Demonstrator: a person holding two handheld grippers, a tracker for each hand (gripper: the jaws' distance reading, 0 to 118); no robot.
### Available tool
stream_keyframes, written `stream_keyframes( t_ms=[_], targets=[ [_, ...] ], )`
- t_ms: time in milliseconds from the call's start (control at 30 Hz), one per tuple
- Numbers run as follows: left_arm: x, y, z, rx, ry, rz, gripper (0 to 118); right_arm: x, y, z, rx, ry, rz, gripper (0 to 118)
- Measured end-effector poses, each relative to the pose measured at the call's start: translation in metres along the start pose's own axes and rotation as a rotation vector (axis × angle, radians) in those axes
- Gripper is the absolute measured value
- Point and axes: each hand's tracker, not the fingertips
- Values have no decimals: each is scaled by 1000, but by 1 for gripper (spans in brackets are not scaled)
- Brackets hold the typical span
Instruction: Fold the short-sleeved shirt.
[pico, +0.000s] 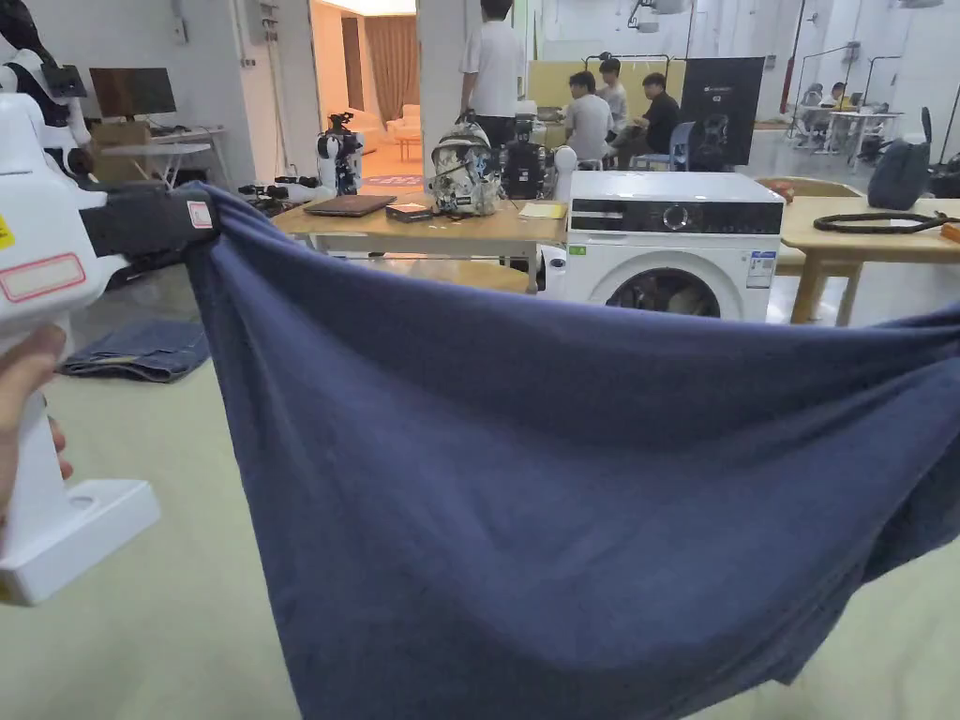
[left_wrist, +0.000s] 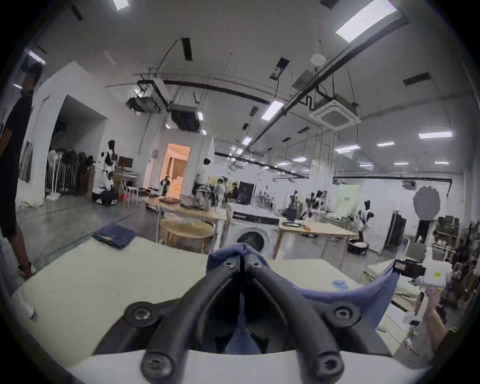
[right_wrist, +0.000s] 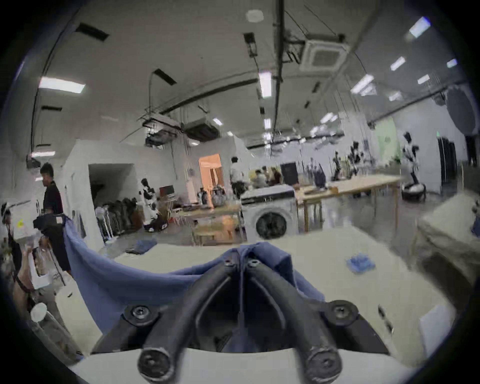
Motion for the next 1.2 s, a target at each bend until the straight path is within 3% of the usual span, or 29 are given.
stream_keyframes(
  t_ms=[267,467,633,933,1200],
  targets=[
    [18,46,-58,63,70,-30,0,7,78,-83,11,-43,7,0],
    [11,45,-123,20,113,-52,0,4,92,-141,-8,-125,100,0],
    [-8,25,-163,-34,126,-41,0,14,86,-175,-38,-148,63,0],
    [-25,-78,-170,-191,81,14,0,41,-14,-194,-209,-147,31,0],
    [-34,-187,-47,-257,47,111,0,58,-145,-75,-286,-75,-3,0]
  ],
)
